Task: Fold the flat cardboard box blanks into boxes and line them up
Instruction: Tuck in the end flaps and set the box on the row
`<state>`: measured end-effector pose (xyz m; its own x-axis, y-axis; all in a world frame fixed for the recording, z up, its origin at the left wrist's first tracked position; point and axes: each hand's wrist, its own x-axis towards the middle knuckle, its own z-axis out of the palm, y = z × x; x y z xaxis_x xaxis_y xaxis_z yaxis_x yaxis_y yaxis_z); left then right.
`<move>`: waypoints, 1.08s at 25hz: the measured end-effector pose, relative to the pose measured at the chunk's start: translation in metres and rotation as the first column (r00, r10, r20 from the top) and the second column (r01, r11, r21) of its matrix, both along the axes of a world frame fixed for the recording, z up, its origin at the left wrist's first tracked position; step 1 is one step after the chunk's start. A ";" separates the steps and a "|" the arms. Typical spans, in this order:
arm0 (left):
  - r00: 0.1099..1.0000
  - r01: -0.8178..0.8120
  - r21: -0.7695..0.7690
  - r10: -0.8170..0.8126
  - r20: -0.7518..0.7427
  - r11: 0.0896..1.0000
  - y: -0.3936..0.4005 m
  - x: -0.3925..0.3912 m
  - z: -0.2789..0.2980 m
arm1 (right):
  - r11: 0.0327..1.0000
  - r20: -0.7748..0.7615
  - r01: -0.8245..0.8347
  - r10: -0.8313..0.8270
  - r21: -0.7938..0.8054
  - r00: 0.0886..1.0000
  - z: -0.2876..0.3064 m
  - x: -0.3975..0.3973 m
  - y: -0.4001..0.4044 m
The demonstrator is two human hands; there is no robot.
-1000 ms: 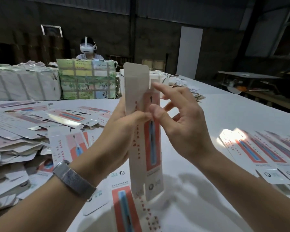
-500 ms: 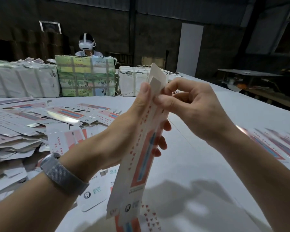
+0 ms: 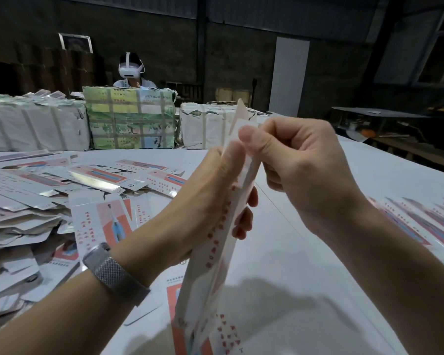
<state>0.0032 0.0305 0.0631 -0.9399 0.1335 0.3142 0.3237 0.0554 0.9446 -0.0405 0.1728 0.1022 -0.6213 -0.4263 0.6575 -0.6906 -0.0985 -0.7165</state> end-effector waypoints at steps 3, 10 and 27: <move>0.996 -0.058 0.056 0.061 -0.067 0.997 0.000 -0.004 -0.002 | 0.996 -0.031 -0.010 0.007 -0.094 1.000 -0.006 0.004 -0.006; 1.000 0.020 0.291 -0.019 -0.007 0.957 0.000 0.004 0.003 | 0.990 0.126 -0.047 0.064 -0.135 0.990 -0.042 -0.006 -0.024; 0.859 -0.263 0.179 0.314 -0.403 0.948 0.009 -0.005 -0.006 | 0.852 0.353 -0.321 0.475 -0.413 0.806 -0.048 0.007 -0.030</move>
